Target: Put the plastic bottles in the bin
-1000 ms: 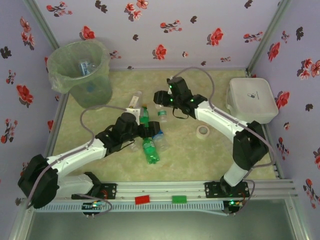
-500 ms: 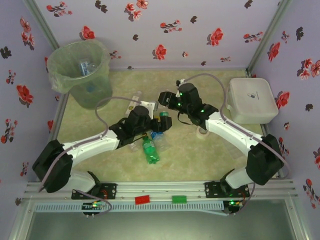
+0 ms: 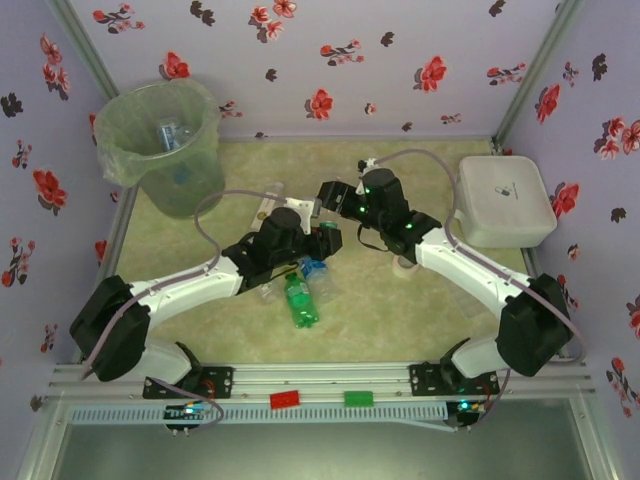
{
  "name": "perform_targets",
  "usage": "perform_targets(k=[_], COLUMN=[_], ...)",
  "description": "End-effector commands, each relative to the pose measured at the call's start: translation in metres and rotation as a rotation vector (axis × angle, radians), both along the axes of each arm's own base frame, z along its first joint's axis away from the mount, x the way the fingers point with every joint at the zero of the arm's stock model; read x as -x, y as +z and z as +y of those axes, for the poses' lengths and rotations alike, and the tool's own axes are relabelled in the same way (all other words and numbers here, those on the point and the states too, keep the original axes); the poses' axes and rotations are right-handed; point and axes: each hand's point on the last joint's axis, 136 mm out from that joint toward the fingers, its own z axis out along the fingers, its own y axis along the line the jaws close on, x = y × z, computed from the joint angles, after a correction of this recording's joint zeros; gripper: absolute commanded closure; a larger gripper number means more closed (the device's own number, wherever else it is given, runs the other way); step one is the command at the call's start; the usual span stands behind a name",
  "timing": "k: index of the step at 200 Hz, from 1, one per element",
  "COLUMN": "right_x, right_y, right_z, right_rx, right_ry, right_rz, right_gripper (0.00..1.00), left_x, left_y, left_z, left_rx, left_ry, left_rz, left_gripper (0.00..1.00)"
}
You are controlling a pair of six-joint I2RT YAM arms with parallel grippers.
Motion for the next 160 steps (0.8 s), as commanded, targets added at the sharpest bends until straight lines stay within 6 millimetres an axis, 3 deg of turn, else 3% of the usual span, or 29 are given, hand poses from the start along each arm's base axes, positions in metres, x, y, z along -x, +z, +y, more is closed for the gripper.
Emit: perform_targets(k=[1, 13, 45, 75, 95, 123, 160], right_x=[0.004, 0.005, 0.010, 0.019, 0.026, 0.034, 0.039], right_y=[0.034, 0.044, 0.063, 0.063, 0.056, 0.032, -0.005], right_z=[-0.007, -0.014, -0.042, -0.067, -0.077, -0.079, -0.071], right_rx=[-0.044, -0.019, 0.055, 0.111, 0.113, 0.120, 0.096], right_ry=[-0.011, -0.026, -0.082, -0.138, -0.159, -0.143, -0.110], right_rz=[-0.066, -0.094, -0.153, -0.172, -0.183, -0.155, -0.090], right_gripper=[0.17, 0.01, 0.00, 0.00, 0.00, 0.00, 0.00], left_x=[-0.004, -0.006, -0.015, -0.031, -0.045, -0.075, -0.130], left_y=[0.017, 0.019, 0.035, 0.059, 0.083, 0.127, 0.186], left_z=[0.006, 0.011, 0.036, 0.070, 0.098, 0.145, 0.218], left_rx=[0.008, 0.000, -0.039, -0.101, -0.167, -0.289, -0.430], left_ry=[0.010, 0.019, 0.054, 0.106, 0.141, 0.212, 0.356], left_rz=[-0.045, -0.050, -0.074, -0.122, -0.166, -0.224, -0.281], left_gripper=[0.83, 0.85, 0.92, 0.95, 0.98, 1.00, 1.00])
